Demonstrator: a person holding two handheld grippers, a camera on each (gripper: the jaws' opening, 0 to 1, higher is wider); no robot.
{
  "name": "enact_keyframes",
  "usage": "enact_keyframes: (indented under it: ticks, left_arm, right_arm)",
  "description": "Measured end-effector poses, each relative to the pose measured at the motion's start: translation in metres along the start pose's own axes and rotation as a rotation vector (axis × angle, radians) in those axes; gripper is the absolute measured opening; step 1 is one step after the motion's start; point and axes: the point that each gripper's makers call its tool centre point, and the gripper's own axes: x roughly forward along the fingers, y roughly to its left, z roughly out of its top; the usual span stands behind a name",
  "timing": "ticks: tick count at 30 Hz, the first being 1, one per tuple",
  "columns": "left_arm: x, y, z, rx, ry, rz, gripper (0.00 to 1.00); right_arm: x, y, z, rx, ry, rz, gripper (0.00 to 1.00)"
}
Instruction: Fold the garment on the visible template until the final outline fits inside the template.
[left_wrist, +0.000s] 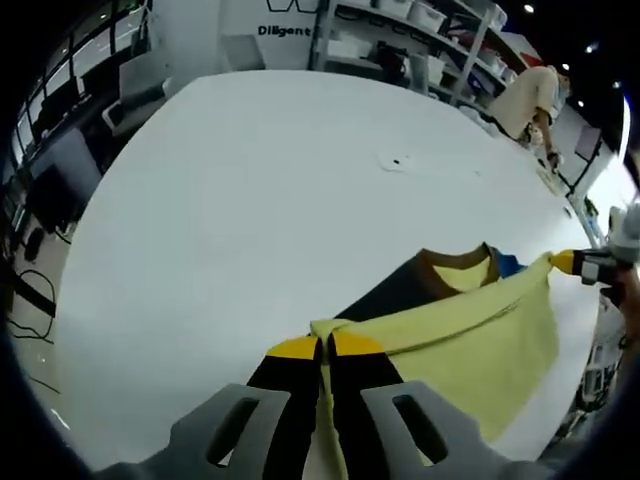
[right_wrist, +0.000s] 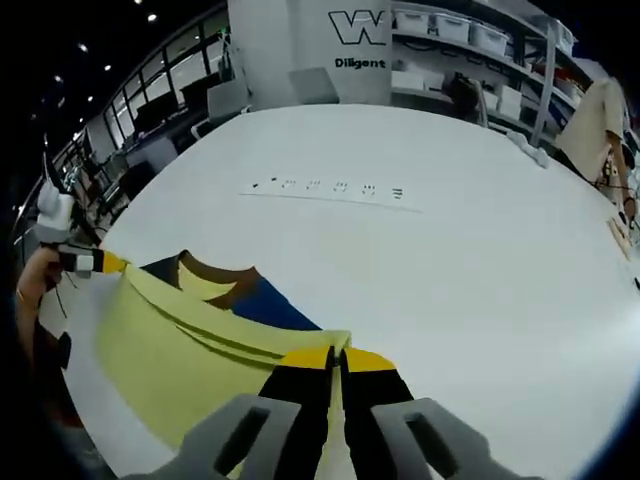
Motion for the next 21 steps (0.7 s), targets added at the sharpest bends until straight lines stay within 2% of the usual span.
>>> enact_keyframes:
  ticks: [3,10,15,21]
  left_arm:
    - [0.001,0.000,0.001,-0.017,-0.016,0.002,0.02]
    - [0.003,0.003,0.008,0.026,-0.063,0.005,0.02]
    - [0.004,0.003,0.007,0.037,-0.069,0.001,0.02]
    - [0.004,0.000,0.011,0.127,-0.101,-0.021,0.02]
  right_arm:
    - [0.005,-0.002,-0.001,0.002,-0.001,0.005,0.00]
    - [0.014,-0.002,-0.001,-0.021,-0.018,0.017,0.00]
    - [0.022,-0.003,-0.002,-0.030,-0.026,0.024,0.00]
    - [0.025,-0.002,-0.001,-0.045,-0.052,0.055,0.00]
